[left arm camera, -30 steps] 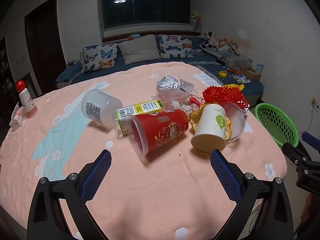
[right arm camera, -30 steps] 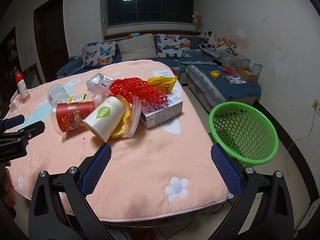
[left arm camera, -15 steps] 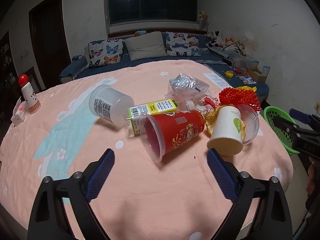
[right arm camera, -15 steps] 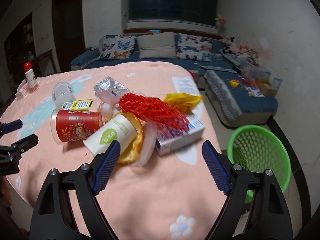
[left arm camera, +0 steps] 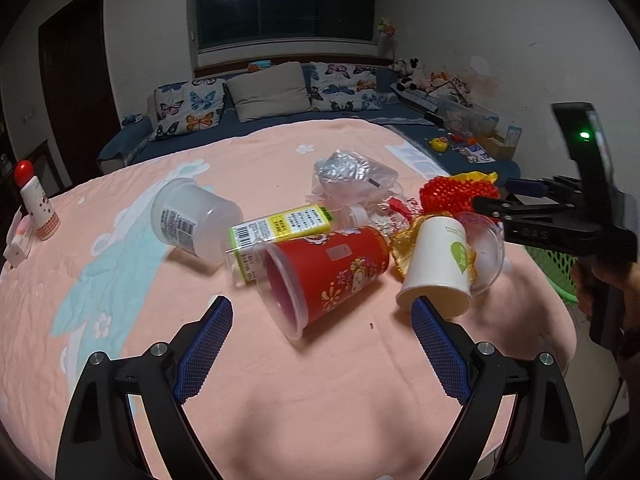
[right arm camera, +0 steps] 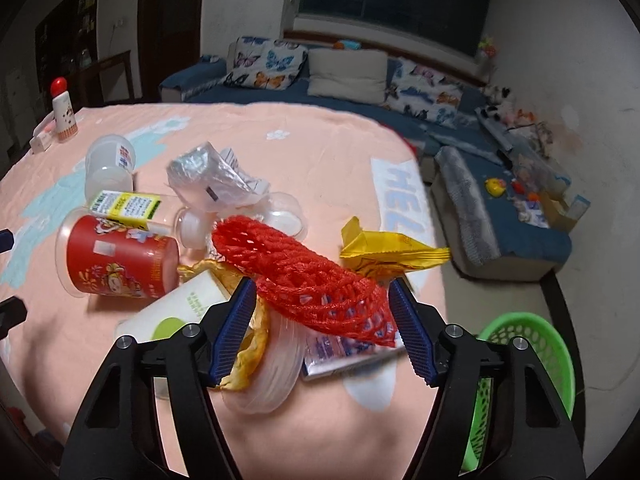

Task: Collect trash
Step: 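Grasp the red mesh net with the right gripper while the left gripper grasps the white paper cup, then carry the red net to the green basket and open the right gripper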

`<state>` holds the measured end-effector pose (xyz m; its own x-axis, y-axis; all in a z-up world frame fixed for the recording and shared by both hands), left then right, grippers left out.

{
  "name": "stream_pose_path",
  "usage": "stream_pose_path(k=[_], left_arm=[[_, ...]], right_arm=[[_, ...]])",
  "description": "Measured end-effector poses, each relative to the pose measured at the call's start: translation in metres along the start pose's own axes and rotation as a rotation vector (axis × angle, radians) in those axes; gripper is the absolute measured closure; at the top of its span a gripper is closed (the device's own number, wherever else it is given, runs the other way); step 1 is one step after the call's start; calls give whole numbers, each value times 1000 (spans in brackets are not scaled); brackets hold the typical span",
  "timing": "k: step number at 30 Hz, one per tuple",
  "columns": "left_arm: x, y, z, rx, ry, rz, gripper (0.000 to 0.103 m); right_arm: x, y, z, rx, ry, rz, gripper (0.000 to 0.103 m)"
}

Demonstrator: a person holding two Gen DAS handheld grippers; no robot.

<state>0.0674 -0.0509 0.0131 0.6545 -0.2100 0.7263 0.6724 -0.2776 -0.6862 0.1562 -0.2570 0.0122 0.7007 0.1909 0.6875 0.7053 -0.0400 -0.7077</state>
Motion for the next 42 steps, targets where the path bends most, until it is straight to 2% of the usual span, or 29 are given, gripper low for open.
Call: stream_pose_path(k=[3,4,8,12,14,20,29,37,39,42], left_arm=[[2,3,-6,-37,11,9,15],[2,5,-8,-46,15,12,15],[8,12,-19,-83,40,24,15],[16,23,-34,-144,68,41,15],[19,31,-44,-157,92,49,15],[29,55,-65,-203,127,78,15],[37,95,-84,-209,185,146,28],[34,107,-93,-226,190,179,38],[33,109,-94,-232,191,184,48],[32,110,-96,-233,193,181,49]], right_arm=[[0,10,-3,20,-12,21,50],[1,11,-4,29,-6,20,51],[2,7,-7,62,9,2,71],[2,-3,-12,91,37,-18,82],[2,-10,-16,114,58,-31,83],[4,-27,-20,106,66,-71,88],[4,-41,-31,103,100,-97,89],[0,-57,-38,102,113,-126,89],[-1,-63,-40,100,116,-142,90],[-1,-73,-44,102,131,-164,90]])
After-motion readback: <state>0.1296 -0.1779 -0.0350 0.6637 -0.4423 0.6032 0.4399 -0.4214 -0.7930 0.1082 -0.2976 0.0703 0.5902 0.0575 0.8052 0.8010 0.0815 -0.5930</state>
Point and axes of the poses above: each gripper's, at about its wrist camera, not at the fingertips, and y roughly the way its jaws point, z to its left, x to its top, the point moved 1 cm from there along y, roughly the way its jaws point, and after that the axes turned 3 degrees about -x, right-handed, at the moved point
